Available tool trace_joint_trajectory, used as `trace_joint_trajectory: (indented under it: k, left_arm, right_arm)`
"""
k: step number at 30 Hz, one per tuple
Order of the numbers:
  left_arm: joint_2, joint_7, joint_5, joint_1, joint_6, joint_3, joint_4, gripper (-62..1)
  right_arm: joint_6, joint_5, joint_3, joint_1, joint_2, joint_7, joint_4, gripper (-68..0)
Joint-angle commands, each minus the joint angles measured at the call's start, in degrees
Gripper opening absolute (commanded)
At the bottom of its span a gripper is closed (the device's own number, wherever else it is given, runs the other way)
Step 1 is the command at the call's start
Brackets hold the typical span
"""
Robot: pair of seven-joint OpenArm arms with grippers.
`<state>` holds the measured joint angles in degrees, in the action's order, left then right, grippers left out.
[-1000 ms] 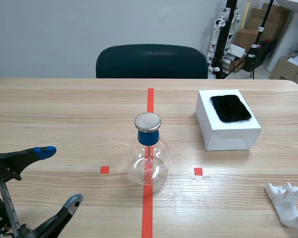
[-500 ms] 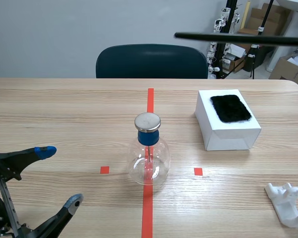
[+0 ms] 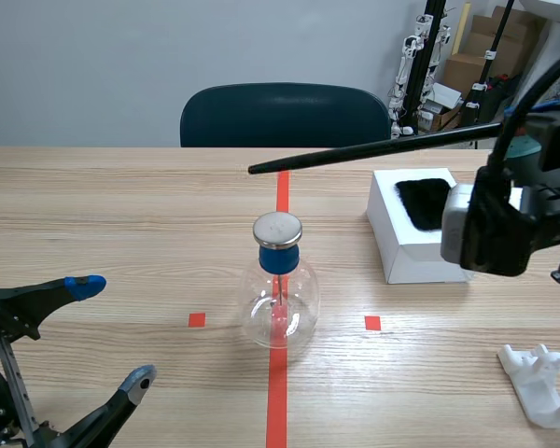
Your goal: Do the electroscope experiment. move the rod toward and away from the electroscope
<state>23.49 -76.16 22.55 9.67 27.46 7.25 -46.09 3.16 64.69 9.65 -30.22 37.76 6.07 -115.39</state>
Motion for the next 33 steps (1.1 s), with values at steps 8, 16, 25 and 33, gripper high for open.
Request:
trace_joint_trajectory:
  k: [8,16,25,33]
  left_arm:
    - [0.1,-0.8,-0.4,-0.2,-0.1,-0.1,-0.3,1.4]
    - [0.1,-0.8,-0.4,-0.2,-0.1,-0.1,-0.3,1.4]
    - [0.1,-0.8,-0.4,-0.2,-0.1,-0.1,-0.3,1.4]
    - [0.1,-0.8,-0.4,-0.2,-0.1,-0.1,-0.3,1.4]
  right_arm:
    - [-0.1,3.8,0.1,0.5,0.0,0.2,1.4,-67.1]
    - [-0.4,5.3,0.1,0.5,0.0,-0.7,1.8,-67.1]
    - [-1.9,5.4,0.1,0.5,0.0,-1.3,1.8,-67.1]
    - [-1.4,5.1,0.1,0.5,0.0,-1.2,1.8,-67.1]
